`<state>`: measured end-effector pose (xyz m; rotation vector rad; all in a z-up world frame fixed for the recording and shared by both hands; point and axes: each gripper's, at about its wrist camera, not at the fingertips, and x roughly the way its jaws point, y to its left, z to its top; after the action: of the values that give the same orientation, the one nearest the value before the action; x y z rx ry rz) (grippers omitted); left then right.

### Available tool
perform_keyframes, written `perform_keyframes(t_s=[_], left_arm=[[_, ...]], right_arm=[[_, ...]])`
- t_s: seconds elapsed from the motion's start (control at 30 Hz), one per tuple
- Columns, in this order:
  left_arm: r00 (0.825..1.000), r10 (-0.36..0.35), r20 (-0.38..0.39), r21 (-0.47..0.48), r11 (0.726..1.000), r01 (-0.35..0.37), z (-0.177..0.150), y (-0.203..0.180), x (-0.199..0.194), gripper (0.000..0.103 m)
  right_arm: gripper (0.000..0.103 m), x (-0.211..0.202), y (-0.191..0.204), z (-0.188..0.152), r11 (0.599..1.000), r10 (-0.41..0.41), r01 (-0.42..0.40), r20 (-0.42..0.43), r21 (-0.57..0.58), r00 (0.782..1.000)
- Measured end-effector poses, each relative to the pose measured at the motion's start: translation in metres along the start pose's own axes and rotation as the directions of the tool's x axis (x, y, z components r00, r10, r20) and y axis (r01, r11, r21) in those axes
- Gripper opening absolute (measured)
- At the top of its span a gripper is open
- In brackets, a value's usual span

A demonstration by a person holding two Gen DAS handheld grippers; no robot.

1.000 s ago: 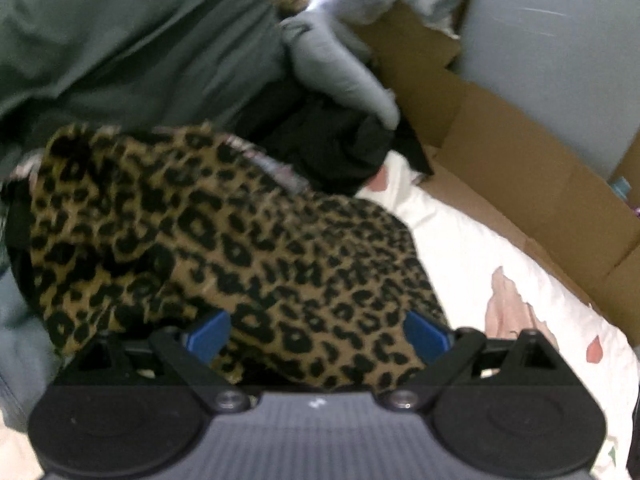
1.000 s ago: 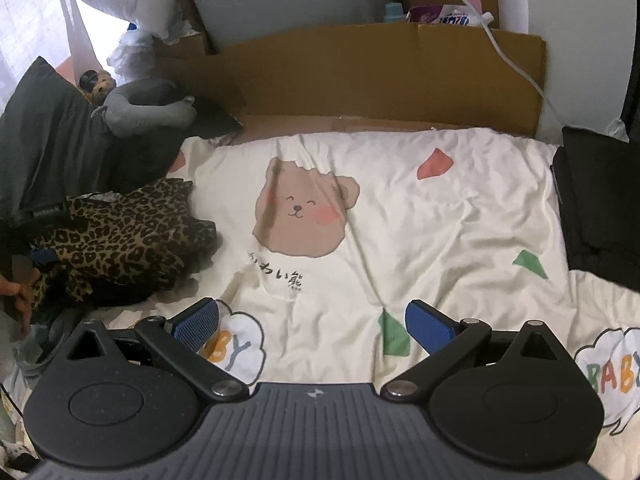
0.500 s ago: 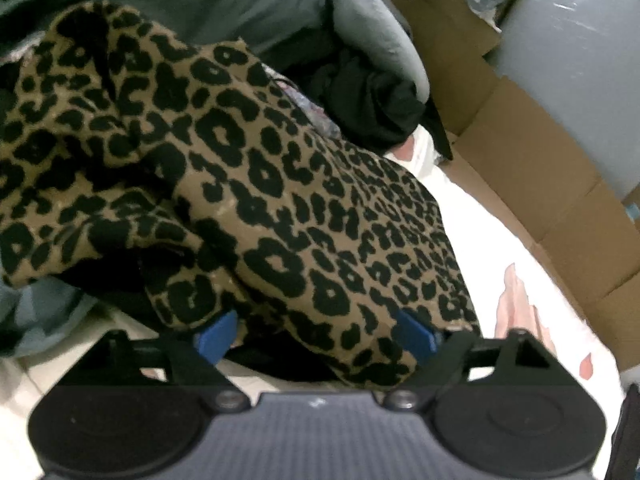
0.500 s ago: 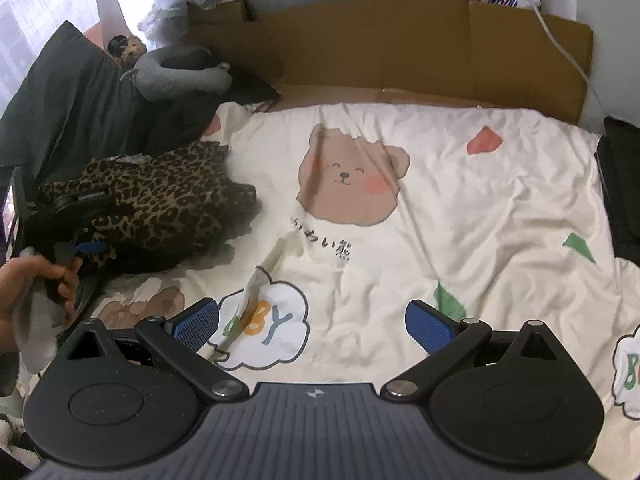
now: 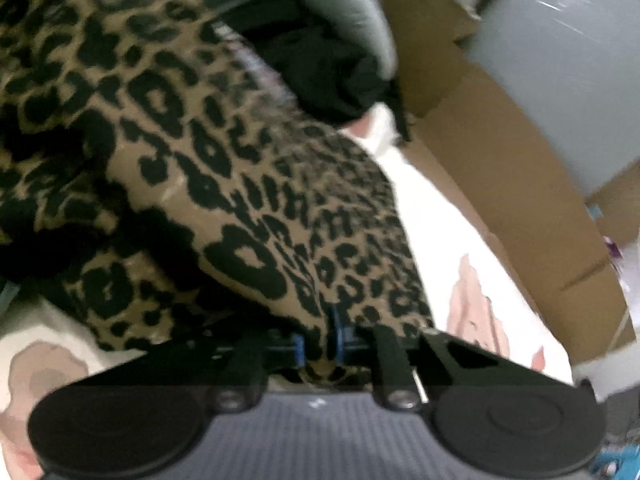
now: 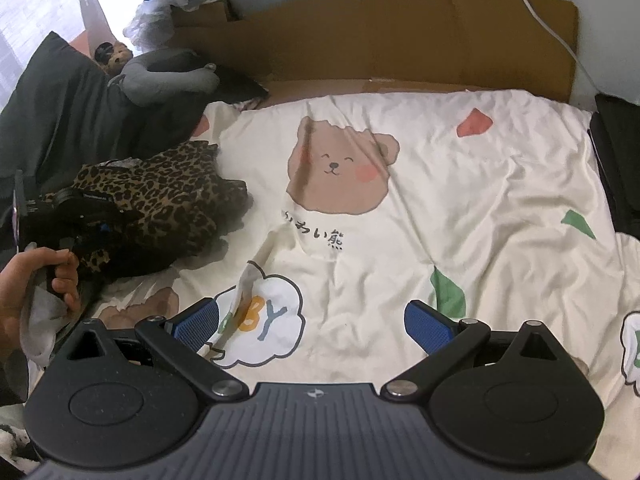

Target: Fold clothes

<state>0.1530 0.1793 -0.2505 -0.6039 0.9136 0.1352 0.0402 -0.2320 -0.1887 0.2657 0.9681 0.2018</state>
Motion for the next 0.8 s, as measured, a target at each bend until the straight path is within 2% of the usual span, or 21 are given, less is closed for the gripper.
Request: perform_keyframes(t_s=[0.27, 0.47, 0.6, 0.8], left_arm=[[0.994, -0.085, -0.061, 0.115, 0.989, 0.092, -0.021, -0.038, -0.002, 0.007], [0.975, -0.163, -0.151, 0.205, 0.960, 0.192, -0.043, -0.078, -0.003, 0.006], [0.953, -0.215, -0.214, 0.263, 0.927, 0.268, -0.060, -0.105, -0.005, 0.005], [0.899, -0.273, -0.341, 0.306, 0.872, 0.381, -0.086, -0.142, -0.002, 0.005]], right_arm=[[0.101, -0.009, -0.013, -0.005, 0.999, -0.001, 0.002, -0.007, 0.043, 1.000], [0.101, -0.016, -0.026, -0.003, 0.993, 0.010, -0.009, -0.008, 0.114, 1.000], [0.101, -0.018, -0.032, 0.000, 0.987, 0.039, -0.040, 0.008, 0.154, 0.999], [0.101, -0.015, -0.042, -0.003, 0.979, 0.064, -0.060, -0.010, 0.193, 0.998]])
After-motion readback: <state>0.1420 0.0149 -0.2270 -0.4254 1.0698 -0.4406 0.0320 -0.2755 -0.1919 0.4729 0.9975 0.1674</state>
